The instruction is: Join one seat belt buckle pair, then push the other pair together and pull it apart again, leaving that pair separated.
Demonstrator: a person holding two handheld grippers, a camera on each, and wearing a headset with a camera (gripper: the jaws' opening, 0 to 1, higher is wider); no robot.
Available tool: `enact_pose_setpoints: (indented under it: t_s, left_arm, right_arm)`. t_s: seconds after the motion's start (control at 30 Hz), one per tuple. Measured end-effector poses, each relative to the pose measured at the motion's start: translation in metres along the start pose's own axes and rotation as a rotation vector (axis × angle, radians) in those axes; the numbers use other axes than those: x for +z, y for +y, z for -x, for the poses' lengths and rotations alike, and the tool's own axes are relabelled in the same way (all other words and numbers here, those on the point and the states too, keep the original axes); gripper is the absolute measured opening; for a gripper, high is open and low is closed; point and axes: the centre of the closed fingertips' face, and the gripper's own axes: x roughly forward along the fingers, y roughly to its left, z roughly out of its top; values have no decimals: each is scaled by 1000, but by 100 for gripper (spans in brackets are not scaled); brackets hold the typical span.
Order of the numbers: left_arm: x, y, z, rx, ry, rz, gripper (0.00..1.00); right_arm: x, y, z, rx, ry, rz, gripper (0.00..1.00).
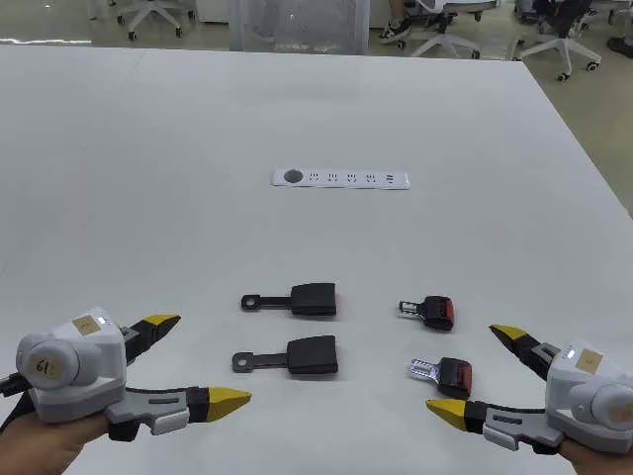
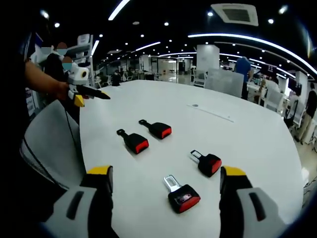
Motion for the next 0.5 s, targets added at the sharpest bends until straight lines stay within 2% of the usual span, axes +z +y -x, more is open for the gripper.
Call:
enact_pose_setpoints:
  t_s: [0.4, 0.5]
  left_arm:
    - [2, 0, 1, -4, -1, -11, 99]
    - [0, 4, 2, 13, 12, -64, 99]
  right_arm:
    - [3, 1, -1, 3, -7, 1, 90]
    - [3, 0, 1, 0, -7, -2, 90]
